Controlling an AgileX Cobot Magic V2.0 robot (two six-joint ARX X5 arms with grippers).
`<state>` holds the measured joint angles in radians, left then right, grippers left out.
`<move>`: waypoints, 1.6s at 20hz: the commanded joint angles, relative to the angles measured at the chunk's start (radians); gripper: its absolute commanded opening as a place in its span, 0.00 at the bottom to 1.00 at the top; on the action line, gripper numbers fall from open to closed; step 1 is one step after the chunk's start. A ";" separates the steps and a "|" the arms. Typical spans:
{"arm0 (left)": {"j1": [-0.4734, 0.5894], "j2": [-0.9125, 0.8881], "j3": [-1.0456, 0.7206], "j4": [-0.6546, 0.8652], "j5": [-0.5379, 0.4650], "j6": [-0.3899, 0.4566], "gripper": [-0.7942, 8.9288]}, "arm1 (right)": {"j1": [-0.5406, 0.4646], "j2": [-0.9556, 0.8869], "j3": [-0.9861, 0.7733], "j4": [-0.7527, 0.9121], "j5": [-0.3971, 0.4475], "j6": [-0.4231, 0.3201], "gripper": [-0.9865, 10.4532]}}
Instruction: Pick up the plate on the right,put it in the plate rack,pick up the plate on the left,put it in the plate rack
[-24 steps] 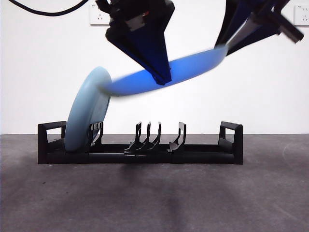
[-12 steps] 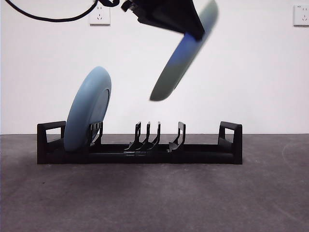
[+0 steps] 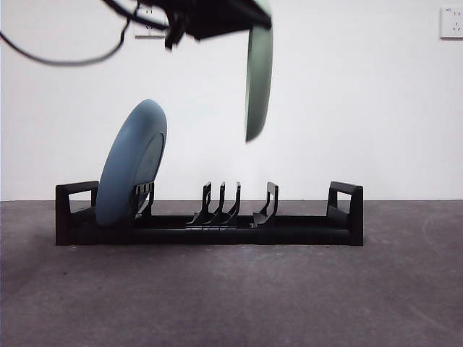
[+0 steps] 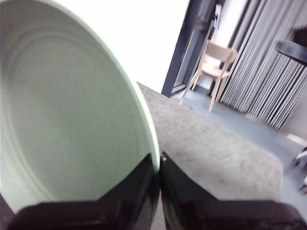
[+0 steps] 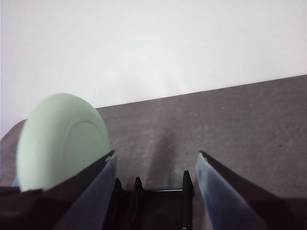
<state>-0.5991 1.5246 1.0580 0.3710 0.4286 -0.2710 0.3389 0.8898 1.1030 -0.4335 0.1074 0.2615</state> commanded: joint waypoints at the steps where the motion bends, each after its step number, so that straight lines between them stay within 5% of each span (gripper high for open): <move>1: 0.019 0.057 -0.003 0.061 0.025 -0.107 0.07 | 0.000 0.010 0.000 0.005 0.004 -0.008 0.33; 10: 0.036 0.175 -0.003 0.065 0.019 -0.092 0.07 | 0.000 0.049 0.000 0.006 0.004 -0.009 0.33; 18: 0.035 0.190 -0.003 -0.101 -0.043 -0.013 0.09 | 0.000 0.085 0.000 0.006 0.004 -0.009 0.33; 23: 0.034 0.188 -0.003 -0.126 -0.003 -0.014 0.38 | 0.000 0.093 0.000 0.007 0.003 -0.009 0.33; 32: 0.022 0.093 -0.003 -0.145 0.048 -0.012 0.38 | 0.001 0.096 0.000 0.000 -0.011 -0.066 0.32</move>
<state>-0.5735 1.6432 1.0603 0.2157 0.4717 -0.2981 0.3389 0.9817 1.1030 -0.4355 0.1005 0.2241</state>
